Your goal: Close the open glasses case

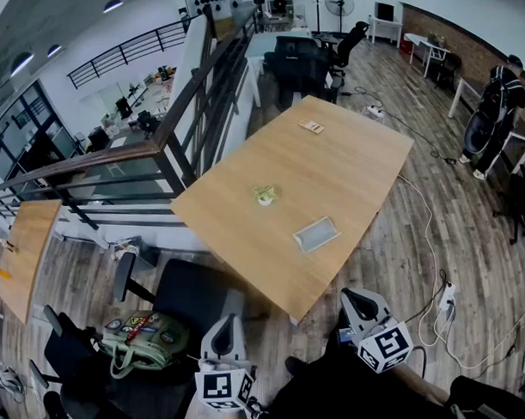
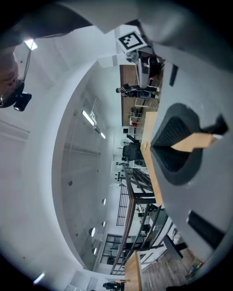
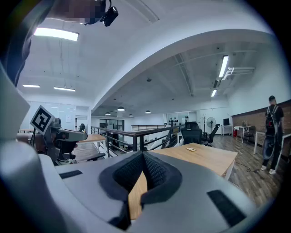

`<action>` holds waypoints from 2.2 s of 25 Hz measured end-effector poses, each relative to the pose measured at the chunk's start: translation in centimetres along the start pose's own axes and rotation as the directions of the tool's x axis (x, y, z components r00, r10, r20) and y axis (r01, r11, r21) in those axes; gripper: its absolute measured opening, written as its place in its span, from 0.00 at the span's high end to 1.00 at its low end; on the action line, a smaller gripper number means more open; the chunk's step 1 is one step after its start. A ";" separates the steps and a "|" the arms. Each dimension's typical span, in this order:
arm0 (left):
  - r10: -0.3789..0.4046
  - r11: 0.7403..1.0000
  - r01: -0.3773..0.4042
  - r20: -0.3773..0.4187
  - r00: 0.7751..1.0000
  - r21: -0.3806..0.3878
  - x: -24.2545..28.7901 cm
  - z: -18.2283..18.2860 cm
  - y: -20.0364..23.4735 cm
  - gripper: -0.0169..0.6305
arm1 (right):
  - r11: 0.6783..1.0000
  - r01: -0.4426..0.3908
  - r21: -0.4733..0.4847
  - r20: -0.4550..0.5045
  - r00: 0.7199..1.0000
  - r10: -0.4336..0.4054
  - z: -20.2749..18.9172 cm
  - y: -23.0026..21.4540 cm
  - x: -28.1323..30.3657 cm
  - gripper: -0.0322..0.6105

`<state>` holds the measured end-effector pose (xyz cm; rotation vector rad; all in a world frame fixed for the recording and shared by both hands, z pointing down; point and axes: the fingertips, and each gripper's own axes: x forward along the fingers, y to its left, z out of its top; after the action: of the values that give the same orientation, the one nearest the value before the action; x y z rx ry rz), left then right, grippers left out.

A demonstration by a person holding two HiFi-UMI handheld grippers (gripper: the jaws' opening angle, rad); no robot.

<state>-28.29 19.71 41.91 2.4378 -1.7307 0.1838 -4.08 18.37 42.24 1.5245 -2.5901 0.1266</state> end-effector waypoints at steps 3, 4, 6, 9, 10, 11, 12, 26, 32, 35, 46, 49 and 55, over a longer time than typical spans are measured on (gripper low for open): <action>-0.005 1.000 0.005 0.003 1.000 -0.001 -0.1 -0.1 0.2 0.97 | 1.000 -0.006 -0.007 -0.009 1.000 0.006 -0.2 0.5 0.2 0.93; -0.007 1.000 0.007 0.003 1.000 -0.001 -0.1 -0.2 0.2 0.97 | 1.000 -0.009 -0.010 -0.014 1.000 0.009 -0.3 0.8 0.2 0.93; -0.012 1.000 0.012 -0.001 1.000 -0.001 -0.2 -0.3 0.0 0.97 | 1.000 -0.013 -0.018 -0.024 1.000 0.012 -0.6 1.0 0.1 0.93; -0.033 0.999 0.033 -0.004 0.999 -0.001 -0.1 -0.7 -0.5 0.97 | 1.000 0.003 -0.026 -0.038 0.999 -0.004 -0.9 0.5 -0.5 0.93; -0.043 0.999 0.043 -0.004 0.999 0.002 0.1 -0.9 -0.6 0.97 | 1.000 0.013 -0.024 -0.042 0.999 -0.014 -1.0 0.1 -0.6 0.93; -0.052 0.999 0.052 -0.006 0.999 0.004 0.4 -1.0 -0.8 0.97 | 1.000 0.024 -0.018 -0.047 0.999 -0.025 -1.1 -0.4 -0.8 0.93; -0.057 0.998 0.057 -0.009 0.998 0.005 0.7 -1.2 -0.9 0.97 | 0.999 0.034 -0.011 -0.052 0.998 -0.035 -1.2 -0.9 -0.9 0.93; -0.038 0.999 0.039 -0.059 0.998 0.020 9.0 0.8 -2.6 0.97 | 0.998 0.047 0.042 -0.064 0.997 -0.044 -0.6 -9.7 3.7 0.93; -0.024 0.998 0.029 -0.086 0.996 0.062 15.4 2.6 -4.0 0.97 | 0.993 0.043 0.107 -0.052 0.998 -0.038 -0.7 -15.9 6.7 0.93; -0.005 0.996 0.014 -0.102 0.995 0.084 19.0 3.2 -5.0 0.97 | 0.987 0.022 0.160 -0.042 0.999 -0.016 -1.0 -19.2 7.8 0.93; 0.041 0.988 -0.019 -0.144 0.989 0.151 28.9 5.6 -10.8 0.97 | 0.961 -0.046 0.272 -0.059 0.996 0.064 -3.5 -29.7 11.2 0.93; 0.051 0.984 -0.022 -0.158 0.986 0.177 30.6 6.1 -12.3 0.97 | 0.950 -0.048 0.310 -0.055 0.996 0.069 -4.2 -31.6 11.5 0.93; 0.050 0.974 -0.010 -0.171 0.984 0.227 33.4 7.3 -14.9 0.97 | 0.934 -0.065 0.352 -0.046 0.995 0.086 -5.2 -34.4 12.0 0.93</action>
<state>-3.11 -7.79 40.19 2.4574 -1.7549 0.6127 20.62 -7.90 49.42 1.4913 -2.6839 0.6661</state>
